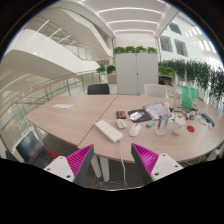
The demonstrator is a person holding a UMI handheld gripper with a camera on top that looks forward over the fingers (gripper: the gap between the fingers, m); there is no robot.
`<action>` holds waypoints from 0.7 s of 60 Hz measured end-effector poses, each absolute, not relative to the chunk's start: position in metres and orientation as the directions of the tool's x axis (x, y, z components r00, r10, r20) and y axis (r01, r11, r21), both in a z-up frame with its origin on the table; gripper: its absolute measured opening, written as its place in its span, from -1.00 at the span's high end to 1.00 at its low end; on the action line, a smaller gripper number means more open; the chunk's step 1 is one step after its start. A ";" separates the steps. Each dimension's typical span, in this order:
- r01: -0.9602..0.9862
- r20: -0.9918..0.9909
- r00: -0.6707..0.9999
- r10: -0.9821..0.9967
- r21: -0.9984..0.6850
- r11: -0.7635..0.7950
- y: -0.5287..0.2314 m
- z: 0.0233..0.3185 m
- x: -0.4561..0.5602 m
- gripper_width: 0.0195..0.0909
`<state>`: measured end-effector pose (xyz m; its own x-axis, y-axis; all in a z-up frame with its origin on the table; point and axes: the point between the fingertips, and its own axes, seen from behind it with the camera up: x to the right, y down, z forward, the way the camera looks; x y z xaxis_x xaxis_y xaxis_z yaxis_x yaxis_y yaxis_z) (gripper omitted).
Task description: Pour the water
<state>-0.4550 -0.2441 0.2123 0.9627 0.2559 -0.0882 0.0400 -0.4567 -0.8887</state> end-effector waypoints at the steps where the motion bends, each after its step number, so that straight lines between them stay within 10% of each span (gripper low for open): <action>1: 0.041 -0.087 0.963 0.256 -0.889 -0.456 -0.244 0.212 -0.454 -0.77; 18: 0.047 -0.024 0.970 0.243 -0.958 -0.282 -0.216 0.220 -0.425 -0.76; 42: -0.036 -0.053 0.996 0.072 -0.975 -0.221 -0.015 0.138 -0.254 -0.77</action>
<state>-0.2543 -0.0150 0.1385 0.9960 0.0724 -0.0530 -0.0358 -0.2215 -0.9745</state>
